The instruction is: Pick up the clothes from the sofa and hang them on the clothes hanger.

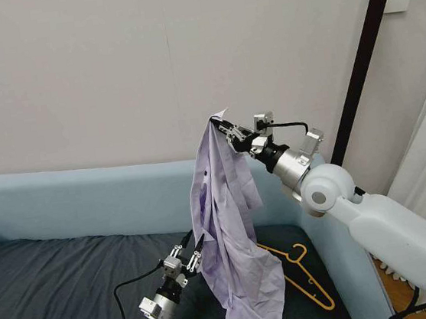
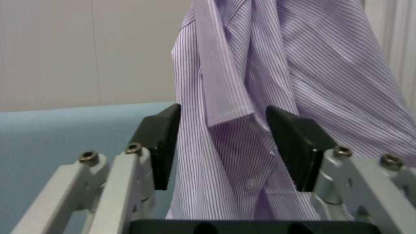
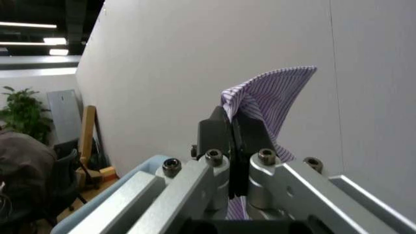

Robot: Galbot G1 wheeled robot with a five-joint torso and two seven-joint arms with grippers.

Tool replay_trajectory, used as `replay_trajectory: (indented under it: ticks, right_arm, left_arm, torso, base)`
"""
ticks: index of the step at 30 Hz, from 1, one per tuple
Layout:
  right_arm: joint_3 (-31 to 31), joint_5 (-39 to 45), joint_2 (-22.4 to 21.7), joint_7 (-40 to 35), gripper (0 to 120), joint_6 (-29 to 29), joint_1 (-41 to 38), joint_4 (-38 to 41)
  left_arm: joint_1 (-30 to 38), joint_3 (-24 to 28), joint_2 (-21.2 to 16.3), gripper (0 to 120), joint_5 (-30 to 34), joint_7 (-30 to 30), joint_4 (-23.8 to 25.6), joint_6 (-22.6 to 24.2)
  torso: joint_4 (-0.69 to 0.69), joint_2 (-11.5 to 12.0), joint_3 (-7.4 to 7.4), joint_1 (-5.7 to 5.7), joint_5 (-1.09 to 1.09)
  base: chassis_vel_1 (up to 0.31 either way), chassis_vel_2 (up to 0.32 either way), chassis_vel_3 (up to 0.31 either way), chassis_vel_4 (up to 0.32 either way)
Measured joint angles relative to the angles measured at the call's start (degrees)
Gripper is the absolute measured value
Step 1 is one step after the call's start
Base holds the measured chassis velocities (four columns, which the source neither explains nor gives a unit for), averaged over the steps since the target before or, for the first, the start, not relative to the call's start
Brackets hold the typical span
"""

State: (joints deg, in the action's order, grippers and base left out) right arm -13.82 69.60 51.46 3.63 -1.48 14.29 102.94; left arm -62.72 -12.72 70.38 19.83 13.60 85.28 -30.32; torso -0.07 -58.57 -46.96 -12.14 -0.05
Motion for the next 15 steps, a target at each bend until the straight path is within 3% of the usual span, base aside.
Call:
replay_trajectory:
  ticks: [5,8,11,15]
  right_arm:
    - [0.0,0.1,-0.1,0.0,0,0.0,0.0,0.2]
    - [-0.1,0.2,-0.6,0.0,0,0.0,0.0,0.5]
    - [-0.1,0.3,-0.9,0.1,0,0.1,0.0,0.7]
    - [0.1,0.5,-1.7,0.3,0,0.1,0.3,1.3]
  left_arm:
    - [0.3,-0.3,0.8,73,-0.2,-0.1,-0.7,-0.5]
    - [0.2,-0.4,1.5,88,-0.8,-0.1,-0.9,-1.0]
    - [-0.1,-0.4,1.8,87,-1.3,-0.1,-0.9,-1.3]
    - [-1.2,-0.7,2.7,69,-2.2,0.0,-0.4,-2.0]
  torso:
    - [0.0,0.0,0.0,0.0,0.0]
    - [0.0,0.0,0.0,0.0,0.0]
    - [0.0,0.0,0.0,0.0,0.0]
    - [0.0,0.0,0.0,0.0,0.0]
  base:
    - [0.0,0.0,0.0,0.0]
    - [0.0,0.0,0.0,0.0]
    - [0.0,0.0,0.0,0.0]
    - [0.0,0.0,0.0,0.0]
